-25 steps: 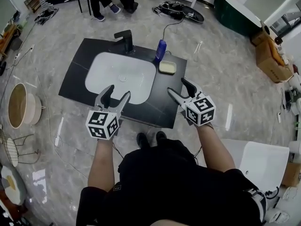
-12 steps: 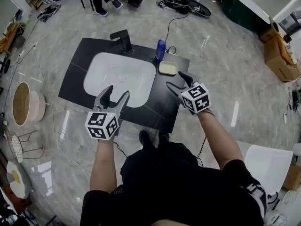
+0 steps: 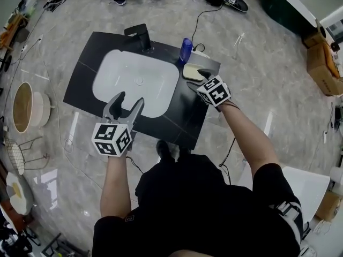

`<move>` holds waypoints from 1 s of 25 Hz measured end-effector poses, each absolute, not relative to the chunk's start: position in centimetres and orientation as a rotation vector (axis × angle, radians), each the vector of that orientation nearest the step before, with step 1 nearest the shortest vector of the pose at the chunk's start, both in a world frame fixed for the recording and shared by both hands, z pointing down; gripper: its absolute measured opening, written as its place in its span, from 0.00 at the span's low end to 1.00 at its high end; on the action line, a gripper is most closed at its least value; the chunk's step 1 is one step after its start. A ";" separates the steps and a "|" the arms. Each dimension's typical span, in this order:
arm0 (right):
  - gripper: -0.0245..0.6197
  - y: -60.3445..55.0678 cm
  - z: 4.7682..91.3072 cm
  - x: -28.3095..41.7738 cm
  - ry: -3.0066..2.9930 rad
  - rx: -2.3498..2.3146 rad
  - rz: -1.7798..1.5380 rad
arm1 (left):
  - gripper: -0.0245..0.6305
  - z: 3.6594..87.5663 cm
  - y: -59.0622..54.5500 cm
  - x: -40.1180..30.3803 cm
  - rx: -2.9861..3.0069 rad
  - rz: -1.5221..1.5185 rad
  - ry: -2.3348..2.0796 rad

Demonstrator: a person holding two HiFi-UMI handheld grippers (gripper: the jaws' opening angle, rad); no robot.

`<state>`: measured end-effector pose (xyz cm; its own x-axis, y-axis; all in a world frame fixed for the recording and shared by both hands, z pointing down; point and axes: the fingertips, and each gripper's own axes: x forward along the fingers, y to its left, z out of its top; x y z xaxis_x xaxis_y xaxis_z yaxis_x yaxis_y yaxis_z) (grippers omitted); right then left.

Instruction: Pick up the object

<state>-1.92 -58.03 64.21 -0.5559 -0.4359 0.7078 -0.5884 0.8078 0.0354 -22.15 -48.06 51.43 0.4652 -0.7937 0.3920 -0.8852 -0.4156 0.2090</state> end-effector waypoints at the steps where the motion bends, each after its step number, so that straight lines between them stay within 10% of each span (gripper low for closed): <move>1: 0.49 -58.4 64.9 -2.0 -2.230 0.734 0.258 | 0.49 51.4 -48.1 -22.4 2.329 0.327 -1.420; 10: 0.49 -59.6 71.2 -2.2 -2.083 0.586 0.230 | 0.49 51.6 -46.8 -25.1 2.257 0.327 -1.497; 25: 0.10 -57.7 73.7 -2.0 -1.964 0.512 0.124 | 0.44 51.3 -43.9 -26.8 2.207 0.303 -1.540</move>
<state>-2.04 -57.73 73.69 -0.3544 -0.2971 0.8866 -0.4061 0.9030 0.1403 -26.80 -43.89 51.31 0.3595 -0.8367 0.4131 -0.9309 -0.2907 0.2212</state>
